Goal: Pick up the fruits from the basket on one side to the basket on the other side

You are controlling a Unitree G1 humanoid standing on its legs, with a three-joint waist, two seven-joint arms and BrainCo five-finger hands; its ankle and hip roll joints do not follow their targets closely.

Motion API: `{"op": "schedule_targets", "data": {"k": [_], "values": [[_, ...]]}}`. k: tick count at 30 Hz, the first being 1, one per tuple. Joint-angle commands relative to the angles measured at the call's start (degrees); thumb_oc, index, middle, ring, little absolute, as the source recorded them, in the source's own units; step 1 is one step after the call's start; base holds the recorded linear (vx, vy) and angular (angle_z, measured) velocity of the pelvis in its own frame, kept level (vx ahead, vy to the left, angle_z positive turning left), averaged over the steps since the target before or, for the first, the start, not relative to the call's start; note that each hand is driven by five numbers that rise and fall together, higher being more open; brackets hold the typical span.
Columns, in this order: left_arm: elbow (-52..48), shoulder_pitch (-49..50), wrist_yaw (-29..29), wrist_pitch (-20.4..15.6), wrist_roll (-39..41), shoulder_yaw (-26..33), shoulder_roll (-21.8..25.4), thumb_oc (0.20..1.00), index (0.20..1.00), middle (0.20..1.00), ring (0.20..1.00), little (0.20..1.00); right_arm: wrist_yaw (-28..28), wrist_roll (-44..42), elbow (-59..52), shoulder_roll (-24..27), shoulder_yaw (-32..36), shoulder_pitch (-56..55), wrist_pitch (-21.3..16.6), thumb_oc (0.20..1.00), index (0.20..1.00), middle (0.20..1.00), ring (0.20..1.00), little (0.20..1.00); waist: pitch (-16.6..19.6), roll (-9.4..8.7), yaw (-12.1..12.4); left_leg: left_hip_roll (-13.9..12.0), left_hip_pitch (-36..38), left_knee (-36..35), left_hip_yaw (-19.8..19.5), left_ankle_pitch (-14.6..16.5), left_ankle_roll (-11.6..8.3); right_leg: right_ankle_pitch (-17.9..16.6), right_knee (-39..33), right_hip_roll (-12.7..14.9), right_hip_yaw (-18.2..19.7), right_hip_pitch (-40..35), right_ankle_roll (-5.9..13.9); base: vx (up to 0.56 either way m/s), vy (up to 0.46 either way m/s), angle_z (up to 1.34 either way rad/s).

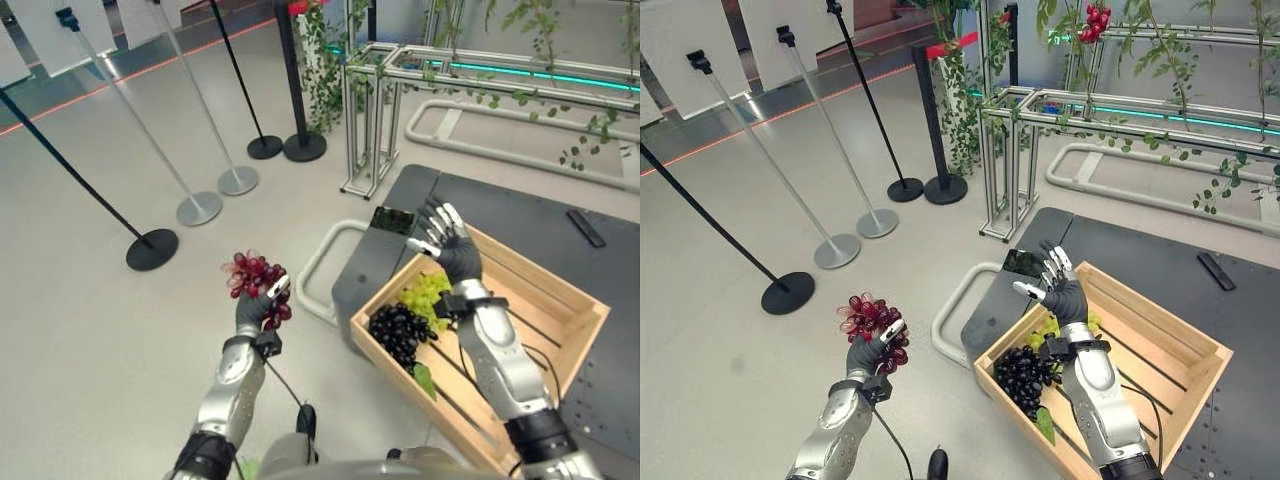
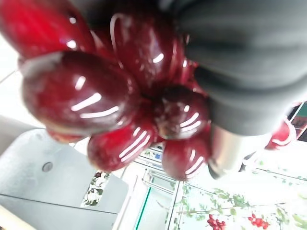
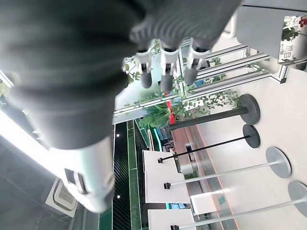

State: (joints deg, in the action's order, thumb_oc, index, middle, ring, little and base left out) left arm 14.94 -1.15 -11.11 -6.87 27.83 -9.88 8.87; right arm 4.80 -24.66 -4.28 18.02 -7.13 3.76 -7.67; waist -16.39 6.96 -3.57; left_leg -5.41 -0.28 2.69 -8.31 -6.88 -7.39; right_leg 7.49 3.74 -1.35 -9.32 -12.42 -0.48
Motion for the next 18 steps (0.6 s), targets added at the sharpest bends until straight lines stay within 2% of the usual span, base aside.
{"op": "schedule_targets", "data": {"k": [1, 5, 6, 8, 9, 10, 11, 13, 14, 15, 16, 17, 18], "values": [[-7.93, -1.08, 1.34, -4.03, -0.91, 2.26, 1.58, 0.200, 0.200, 0.200, 0.200, 0.200, 0.92, 2.83, -5.22, -0.71, 3.79, -0.84, -4.08, 1.000, 1.000, 1.000, 1.000, 1.000, 2.34, -3.05, 0.44, -1.08, -4.49, 5.76, -1.87, 2.58, -5.11, 5.15, -4.86, 0.37, 1.17, -2.71, 0.26, 0.02, -0.012, 0.11], [-10.36, 0.93, 1.95, -3.98, -0.43, 2.69, 1.71, 0.200, 0.200, 0.200, 0.200, 0.200, 1.82, 3.84, -5.42, -0.54, 5.00, -1.76, -4.39, 1.000, 1.000, 1.000, 1.000, 1.000, 1.22, -2.59, 0.77, -1.15, -4.66, 5.29, -2.56, 1.07, -5.78, 5.43, -4.32, 0.32, -0.54, -2.84, 0.10, -0.07, 0.008, 0.21], [-11.98, 2.31, 2.47, -4.02, 0.08, 3.56, 1.83, 0.200, 0.200, 0.200, 0.200, 0.200, 2.48, 4.51, -5.75, -0.50, 6.24, -2.13, -4.51, 1.000, 1.000, 1.000, 1.000, 1.000, 0.32, -2.63, 0.37, -2.72, -6.51, 5.97, 1.73, 0.23, -5.48, 5.94, -2.22, 1.21, -2.78, -0.98, 0.29, -0.16, 0.043, 0.41], [-12.62, 3.36, 3.11, -3.96, 0.19, 4.20, 1.77, 0.200, 0.200, 0.200, 0.200, 0.200, 3.51, 6.71, -5.87, -0.28, 7.13, -2.16, -4.41, 1.000, 1.000, 1.000, 1.000, 1.000, 0.77, -2.58, -0.16, -5.67, -8.21, 5.71, 7.78, -0.72, -4.08, 6.04, -1.76, 1.92, -4.67, 0.53, 0.72, -0.13, 0.026, 0.80], [-12.66, 3.40, 3.12, -3.93, 0.19, 4.23, 1.78, 0.200, 0.200, 0.200, 0.200, 0.200, 3.55, 6.75, -5.88, -0.31, 7.09, -2.16, -4.40, 1.000, 1.000, 1.000, 1.000, 1.000, 0.90, -2.61, -0.07, -5.68, -8.34, 5.81, 7.89, -0.63, -4.07, 6.11, -1.67, 1.97, -4.58, 0.70, 0.74, -0.08, -0.020, 0.82], [-13.24, 4.24, 3.41, -3.89, 0.55, 5.09, 1.93, 0.200, 0.200, 0.200, 0.200, 0.200, 3.87, 7.01, -6.18, -0.53, 7.32, -2.46, -4.30, 1.000, 1.000, 1.000, 1.000, 1.000, 1.21, -2.88, -0.34, -7.36, -8.14, 6.85, 12.23, 0.38, -3.32, 5.89, -1.23, 2.39, -5.47, 1.55, 0.91, -0.09, -0.005, 0.45], [-13.86, 5.98, 4.14, -3.97, 0.64, 5.93, 2.11, 0.200, 0.200, 0.200, 0.200, 0.200, 3.74, 7.39, -6.15, -0.49, 7.42, -2.60, -4.22, 1.000, 1.000, 1.000, 1.000, 1.000, 1.58, -3.37, -0.05, -7.72, -7.52, 9.67, 12.31, 1.77, -3.55, 5.14, -1.69, 3.21, -5.81, 2.18, 1.12, -0.14, -0.004, 0.15], [-14.73, 7.74, 4.00, -4.00, 0.39, 7.10, 2.34, 0.200, 0.200, 0.200, 0.200, 0.200, 3.64, 7.59, -5.91, -0.75, 6.91, -2.55, -4.20, 1.000, 1.000, 1.000, 1.000, 1.000, 1.59, -4.39, 0.72, -6.32, -6.39, 13.56, 10.61, 5.96, -3.47, 4.39, -1.74, 4.53, -5.99, 2.78, 1.39, -0.10, 0.018, 0.14], [-14.77, 7.74, 3.99, -3.98, 0.39, 7.12, 2.34, 0.200, 0.200, 0.200, 0.200, 0.200, 3.65, 7.59, -5.90, -0.76, 6.91, -2.52, -4.21, 1.000, 1.000, 1.000, 1.000, 1.000, 1.72, -4.40, 0.66, -6.26, -6.58, 13.39, 10.56, 5.68, -3.41, 4.20, -1.78, 4.55, -6.07, 2.99, 1.40, -0.17, -0.005, 0.24], [-15.27, 8.75, 4.06, -3.97, 0.48, 8.17, 2.30, 0.200, 0.200, 0.200, 0.200, 0.200, 3.37, 7.98, -5.65, -0.73, 6.64, -2.18, -4.14, 1.000, 1.000, 1.000, 1.000, 1.000, 2.03, -5.46, 0.96, -4.72, -5.59, 17.08, 9.31, 10.27, -2.63, 3.41, -1.40, 6.22, -7.22, 4.91, 1.83, -0.19, -0.022, 0.33], [-15.69, 9.05, 4.03, -4.00, 0.54, 8.78, 2.29, 0.200, 0.200, 0.200, 0.200, 0.200, 3.32, 7.92, -5.52, -0.79, 6.72, -2.01, -4.23, 1.000, 1.000, 1.000, 1.000, 1.000, 2.08, -5.75, 0.90, -4.40, -4.95, 19.50, 9.05, 12.39, -2.51, 3.50, -1.22, 6.56, -7.77, 5.48, 1.92, -0.24, -0.026, 0.58], [-16.01, 9.39, 4.12, -3.92, 0.92, 9.27, 2.18, 0.200, 0.200, 0.200, 0.200, 0.200, 3.17, 7.82, -5.35, -0.82, 6.84, -1.99, -4.08, 1.000, 1.000, 1.000, 1.000, 1.000, 2.56, -5.86, 0.82, -4.25, -4.26, 20.70, 8.85, 13.71, -2.36, 3.41, -1.24, 6.89, -8.72, 6.19, 2.03, -0.12, -0.009, 0.61], [-16.04, 9.39, 4.12, -3.90, 0.92, 9.28, 2.18, 0.200, 0.200, 0.200, 0.200, 0.200, 3.17, 7.82, -5.34, -0.82, 6.85, -1.97, -4.09, 1.000, 1.000, 1.000, 1.000, 1.000, 2.70, -5.94, 0.70, -4.09, -4.49, 20.55, 8.77, 13.43, -2.29, 3.24, -1.28, 7.02, -8.83, 6.39, 2.05, -0.16, 0.031, 0.84]]}}
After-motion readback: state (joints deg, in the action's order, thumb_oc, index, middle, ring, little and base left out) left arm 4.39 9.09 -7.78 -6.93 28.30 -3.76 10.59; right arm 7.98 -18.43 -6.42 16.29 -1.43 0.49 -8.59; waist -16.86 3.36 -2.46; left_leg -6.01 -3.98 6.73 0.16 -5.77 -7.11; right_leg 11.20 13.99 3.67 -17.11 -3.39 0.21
